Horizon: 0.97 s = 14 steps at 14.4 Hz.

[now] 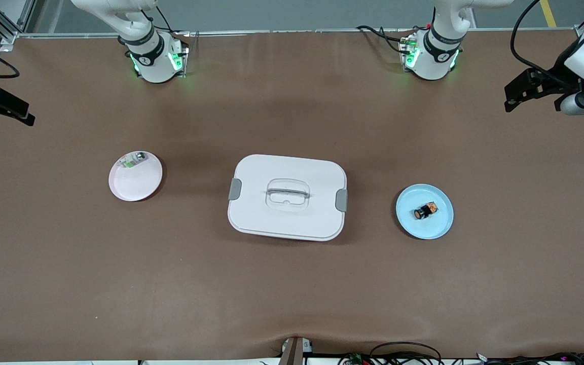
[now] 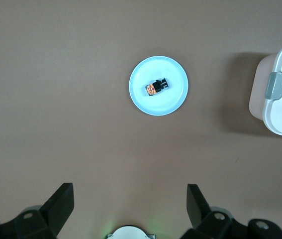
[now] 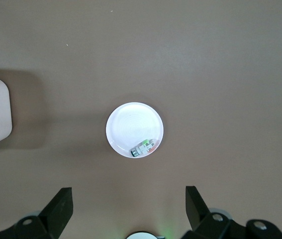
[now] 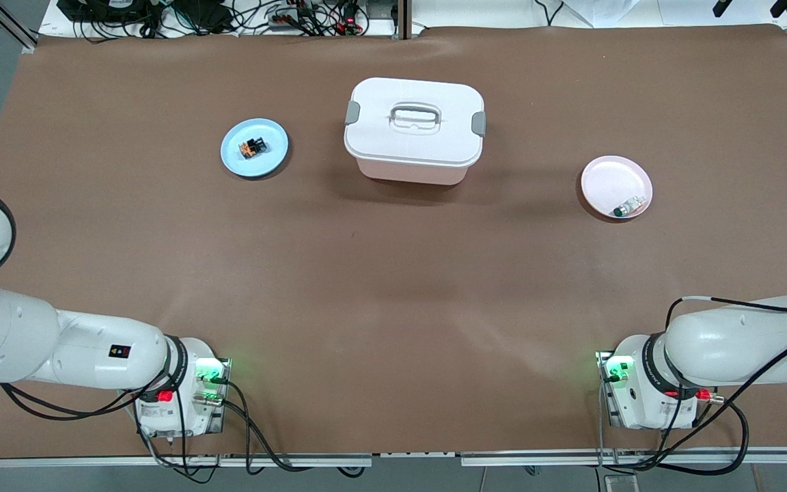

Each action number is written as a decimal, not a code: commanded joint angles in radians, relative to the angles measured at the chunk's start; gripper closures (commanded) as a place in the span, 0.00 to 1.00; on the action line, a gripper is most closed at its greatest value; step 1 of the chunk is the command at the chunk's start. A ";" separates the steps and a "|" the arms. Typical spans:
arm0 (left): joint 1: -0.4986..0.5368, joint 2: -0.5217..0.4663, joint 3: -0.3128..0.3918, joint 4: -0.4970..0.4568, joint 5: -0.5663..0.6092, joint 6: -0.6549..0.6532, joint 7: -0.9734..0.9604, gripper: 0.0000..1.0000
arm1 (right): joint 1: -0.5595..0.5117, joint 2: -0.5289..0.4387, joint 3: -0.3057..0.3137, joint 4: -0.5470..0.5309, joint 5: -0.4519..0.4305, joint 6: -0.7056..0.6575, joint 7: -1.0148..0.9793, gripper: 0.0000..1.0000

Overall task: Transfer orange switch to right arm and place
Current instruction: 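Move the left gripper over the orange switch on the blue plate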

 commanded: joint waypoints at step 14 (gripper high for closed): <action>-0.015 0.145 0.001 -0.127 -0.004 0.153 -0.014 0.00 | 0.010 0.008 -0.007 0.023 -0.018 -0.014 -0.006 0.00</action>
